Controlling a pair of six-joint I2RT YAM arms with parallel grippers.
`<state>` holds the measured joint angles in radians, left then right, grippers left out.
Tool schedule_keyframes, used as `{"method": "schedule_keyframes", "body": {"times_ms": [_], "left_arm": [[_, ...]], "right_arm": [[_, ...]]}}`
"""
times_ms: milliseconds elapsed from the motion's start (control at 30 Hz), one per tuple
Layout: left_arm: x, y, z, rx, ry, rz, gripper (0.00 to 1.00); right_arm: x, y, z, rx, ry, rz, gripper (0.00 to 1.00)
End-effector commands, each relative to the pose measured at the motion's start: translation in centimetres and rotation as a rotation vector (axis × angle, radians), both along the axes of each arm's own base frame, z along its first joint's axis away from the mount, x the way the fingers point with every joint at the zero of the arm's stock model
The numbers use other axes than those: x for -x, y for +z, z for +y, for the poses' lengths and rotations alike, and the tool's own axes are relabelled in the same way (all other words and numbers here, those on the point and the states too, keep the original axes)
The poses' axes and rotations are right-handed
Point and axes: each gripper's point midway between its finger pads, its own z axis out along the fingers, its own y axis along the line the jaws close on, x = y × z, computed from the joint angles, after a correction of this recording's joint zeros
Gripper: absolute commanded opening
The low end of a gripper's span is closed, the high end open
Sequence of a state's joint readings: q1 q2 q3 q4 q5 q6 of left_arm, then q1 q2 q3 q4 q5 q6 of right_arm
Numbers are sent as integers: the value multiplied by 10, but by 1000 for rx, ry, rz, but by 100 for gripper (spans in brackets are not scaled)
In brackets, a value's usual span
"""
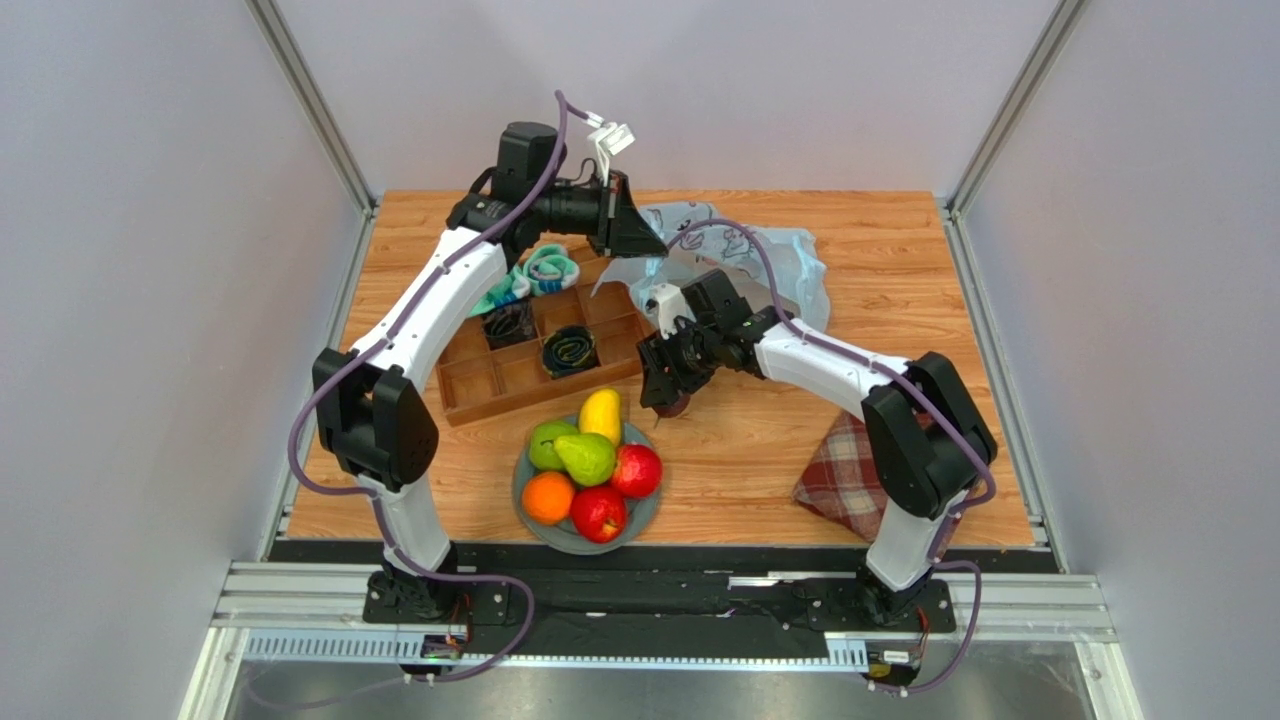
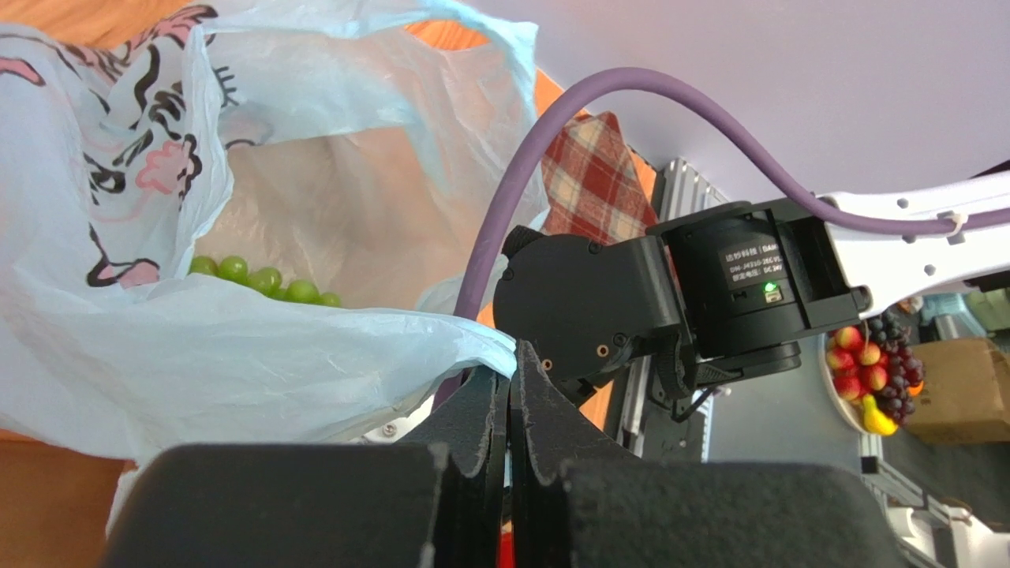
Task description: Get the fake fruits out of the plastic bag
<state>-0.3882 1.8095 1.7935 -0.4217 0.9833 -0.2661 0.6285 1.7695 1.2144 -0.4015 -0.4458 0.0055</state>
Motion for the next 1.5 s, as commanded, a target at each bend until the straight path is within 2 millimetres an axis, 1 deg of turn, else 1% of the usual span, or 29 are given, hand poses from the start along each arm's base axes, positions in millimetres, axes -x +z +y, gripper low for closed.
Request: {"method": "schedule_keyframes", "body": {"times_ms": [0, 33, 67, 100, 133, 167, 233, 267, 333, 433, 500, 533, 600, 633, 700, 733, 767, 900, 1033, 1100, 1133, 1200, 1233, 1267, 1400, 1467], "left_arm": [[2, 18, 2, 35, -18, -25, 0], [4, 17, 3, 33, -18, -25, 0], [6, 20, 4, 35, -20, -28, 0], [7, 14, 4, 31, -21, -16, 0], [9, 14, 5, 32, -22, -14, 0], [11, 16, 5, 34, -26, -20, 0], [13, 12, 6, 27, -27, -16, 0], [15, 14, 8, 28, -26, -26, 0], [18, 11, 9, 20, -27, -27, 0], [22, 11, 11, 18, -31, -31, 0], [23, 10, 11, 16, -31, -30, 0], [24, 9, 12, 16, -31, -30, 0], [24, 8, 12, 16, -33, -27, 0], [24, 8, 11, 18, -35, -26, 0], [24, 8, 11, 19, -36, -26, 0], [24, 8, 11, 19, -36, -26, 0], [24, 9, 11, 19, -38, -27, 0], [25, 8, 12, 18, -39, -28, 0], [27, 7, 13, 16, -38, -29, 0], [29, 6, 13, 14, -39, -31, 0], [30, 4, 14, 11, -40, -27, 0], [30, 3, 14, 10, -40, -25, 0], [31, 3, 14, 10, -40, -24, 0], [31, 2, 14, 9, -40, -21, 0], [29, 0, 14, 9, -40, -19, 0], [28, -1, 13, 7, -40, -15, 0]], "right_arm": [[-9, -13, 18, -17, -35, 12, 41], [-7, -16, 23, -14, -24, 17, 41], [-7, -14, 27, -20, -22, 22, 41], [-5, -22, 29, -11, -22, 43, 41], [-3, -24, 33, -16, -22, 59, 41], [-2, -23, 37, -36, -26, 76, 42], [5, -24, 45, -44, -9, 90, 42], [10, -25, 46, -48, -2, 110, 43], [19, -26, 50, -60, 12, 147, 43], [34, -29, 49, -60, 15, 210, 46], [38, -28, 48, -64, 21, 219, 50], [39, -28, 48, -63, 22, 217, 56], [39, -25, 49, -70, 26, 215, 63], [39, -24, 50, -75, 31, 221, 71], [44, -21, 53, -96, 55, 242, 82], [46, -20, 54, -100, 64, 250, 98], [47, -15, 55, -112, 76, 254, 99], [46, -16, 49, -97, 58, 266, 99], [34, -15, 38, -105, -2, 284, 100], [31, -10, 33, -123, -30, 308, 100], [32, -4, 33, -148, -21, 315, 100], [35, 2, 32, -179, -9, 339, 100], [37, 5, 35, -203, 12, 342, 100], [44, 10, 39, -237, 54, 361, 100], [50, 14, 50, -281, 109, 381, 100], [51, 19, 54, -300, 131, 382, 100]]}}
